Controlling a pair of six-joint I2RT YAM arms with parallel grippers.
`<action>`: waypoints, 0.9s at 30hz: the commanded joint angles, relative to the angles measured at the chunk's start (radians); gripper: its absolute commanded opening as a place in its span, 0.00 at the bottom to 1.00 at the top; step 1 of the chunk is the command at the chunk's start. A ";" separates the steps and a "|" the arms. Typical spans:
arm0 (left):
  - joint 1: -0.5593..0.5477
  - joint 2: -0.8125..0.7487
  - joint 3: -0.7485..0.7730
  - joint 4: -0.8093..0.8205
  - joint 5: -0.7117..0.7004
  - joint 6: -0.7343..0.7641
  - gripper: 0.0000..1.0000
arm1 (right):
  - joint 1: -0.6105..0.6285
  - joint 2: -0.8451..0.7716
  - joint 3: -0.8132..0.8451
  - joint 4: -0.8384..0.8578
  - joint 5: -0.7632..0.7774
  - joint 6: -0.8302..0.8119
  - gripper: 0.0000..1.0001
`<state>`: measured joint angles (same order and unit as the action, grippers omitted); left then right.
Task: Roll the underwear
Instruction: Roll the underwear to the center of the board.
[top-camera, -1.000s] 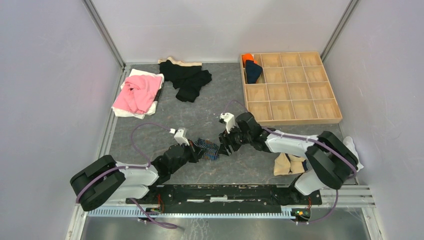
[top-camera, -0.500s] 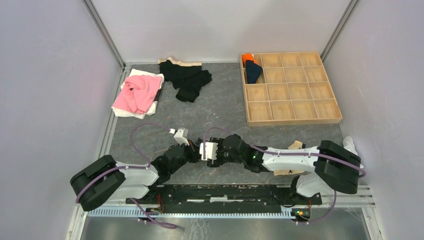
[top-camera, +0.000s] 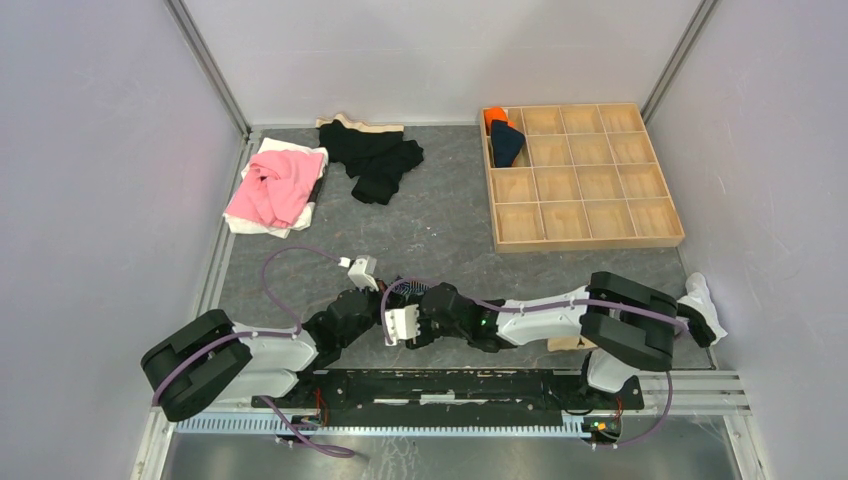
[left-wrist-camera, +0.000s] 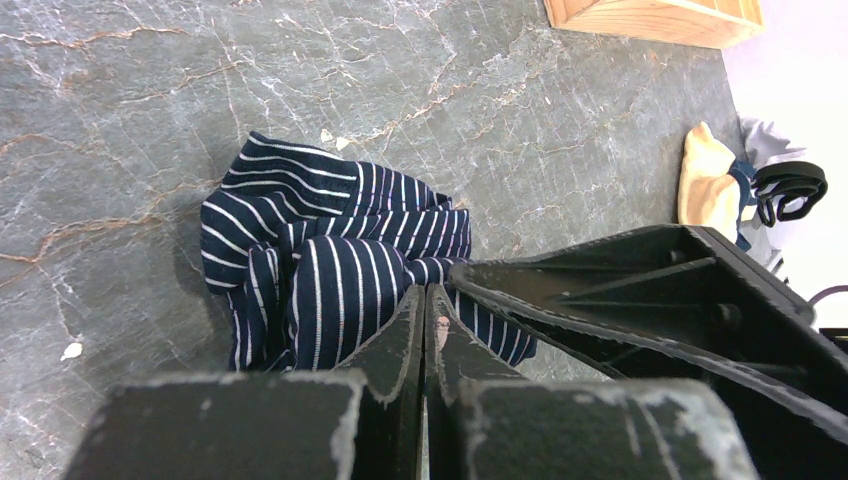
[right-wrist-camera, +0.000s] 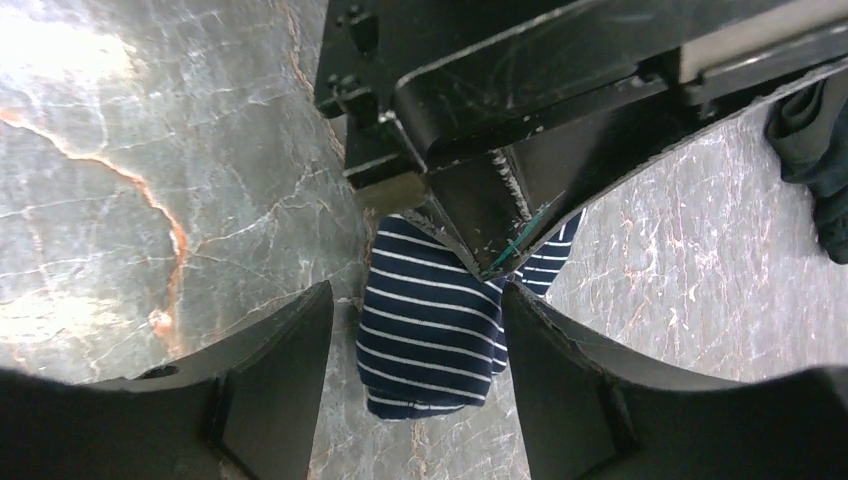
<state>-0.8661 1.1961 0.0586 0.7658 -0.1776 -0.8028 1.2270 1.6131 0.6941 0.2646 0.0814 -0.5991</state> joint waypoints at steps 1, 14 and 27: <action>0.006 0.038 -0.039 -0.169 -0.046 0.008 0.02 | 0.004 0.045 0.044 0.007 0.084 -0.048 0.67; 0.009 -0.034 -0.026 -0.185 -0.035 -0.041 0.02 | 0.002 0.097 0.056 -0.068 0.115 0.002 0.25; 0.009 -0.821 0.023 -0.835 -0.269 -0.144 0.02 | -0.099 0.097 0.071 -0.132 -0.260 0.277 0.00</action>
<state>-0.8631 0.5453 0.0593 0.2001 -0.3305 -0.8932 1.1744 1.6840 0.7589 0.2375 0.0597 -0.4847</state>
